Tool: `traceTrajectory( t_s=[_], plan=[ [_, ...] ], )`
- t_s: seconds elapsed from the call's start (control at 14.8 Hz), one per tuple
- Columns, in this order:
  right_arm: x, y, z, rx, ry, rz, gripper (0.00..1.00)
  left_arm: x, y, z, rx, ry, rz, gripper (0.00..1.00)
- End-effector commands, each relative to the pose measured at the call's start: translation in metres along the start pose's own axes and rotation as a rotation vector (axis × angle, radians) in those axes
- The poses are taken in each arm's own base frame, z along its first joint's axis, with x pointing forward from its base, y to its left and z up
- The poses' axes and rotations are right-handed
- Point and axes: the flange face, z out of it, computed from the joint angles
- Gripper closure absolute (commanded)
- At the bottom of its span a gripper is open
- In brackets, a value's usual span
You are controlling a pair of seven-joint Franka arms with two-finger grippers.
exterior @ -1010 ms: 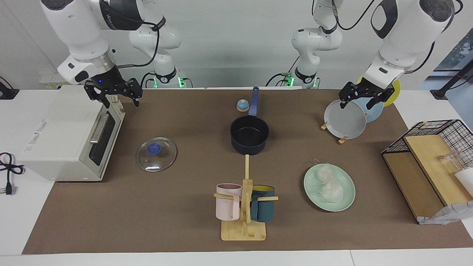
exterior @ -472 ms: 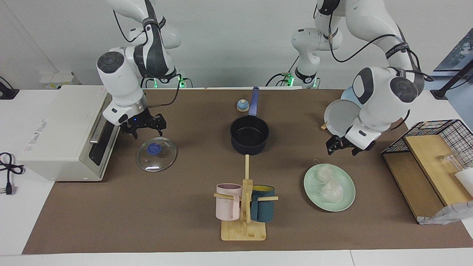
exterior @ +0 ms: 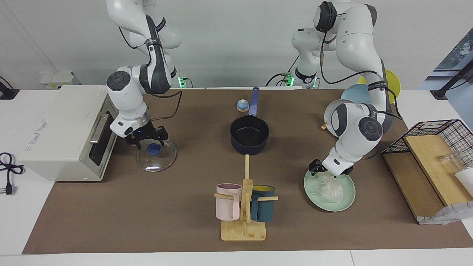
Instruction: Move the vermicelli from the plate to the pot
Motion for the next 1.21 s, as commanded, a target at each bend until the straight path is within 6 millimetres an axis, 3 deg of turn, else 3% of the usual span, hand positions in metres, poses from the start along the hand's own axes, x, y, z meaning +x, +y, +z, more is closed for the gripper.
traceTrajectory(
  t_s=[0.0, 0.13, 0.2, 0.27, 0.4, 0.47, 0.61, 0.81, 1.01, 1.15],
  plan=[
    [-0.009, 0.004, 0.012, 0.008, 0.031, -0.055, 0.00, 0.006, -0.005, -0.003, 0.044, 0.029, 0.052, 0.00],
    [-0.008, 0.004, 0.021, 0.009, 0.023, -0.084, 0.00, 0.006, -0.005, 0.001, 0.078, 0.041, 0.085, 0.00],
    [-0.009, 0.004, 0.024, 0.010, 0.017, -0.107, 0.00, 0.006, -0.005, 0.001, 0.081, 0.043, 0.094, 0.06],
    [-0.008, 0.004, 0.025, 0.011, 0.016, -0.116, 0.00, 0.006, -0.005, 0.001, 0.081, 0.045, 0.104, 0.20],
    [-0.009, 0.004, 0.027, 0.011, 0.014, -0.119, 0.00, 0.006, -0.005, 0.000, 0.081, 0.043, 0.107, 0.82],
    [-0.009, 0.004, 0.027, 0.010, 0.011, -0.120, 0.00, 0.007, -0.007, -0.003, 0.081, 0.043, 0.103, 1.00],
    [-0.010, 0.004, 0.036, 0.014, -0.003, -0.130, 0.00, 0.008, -0.008, -0.007, 0.076, 0.028, 0.100, 1.00],
    [-0.009, 0.002, 0.043, 0.014, -0.005, -0.157, 0.00, 0.015, -0.007, -0.042, 0.041, 0.006, 0.076, 1.00],
    [-0.009, 0.000, 0.043, 0.015, -0.007, -0.158, 0.00, 0.010, 0.005, -0.103, -0.068, -0.026, 0.034, 1.00],
    [-0.008, 0.000, 0.043, 0.016, -0.011, -0.160, 0.10, -0.009, 0.015, -0.146, -0.138, -0.067, -0.001, 1.00]
  ],
)
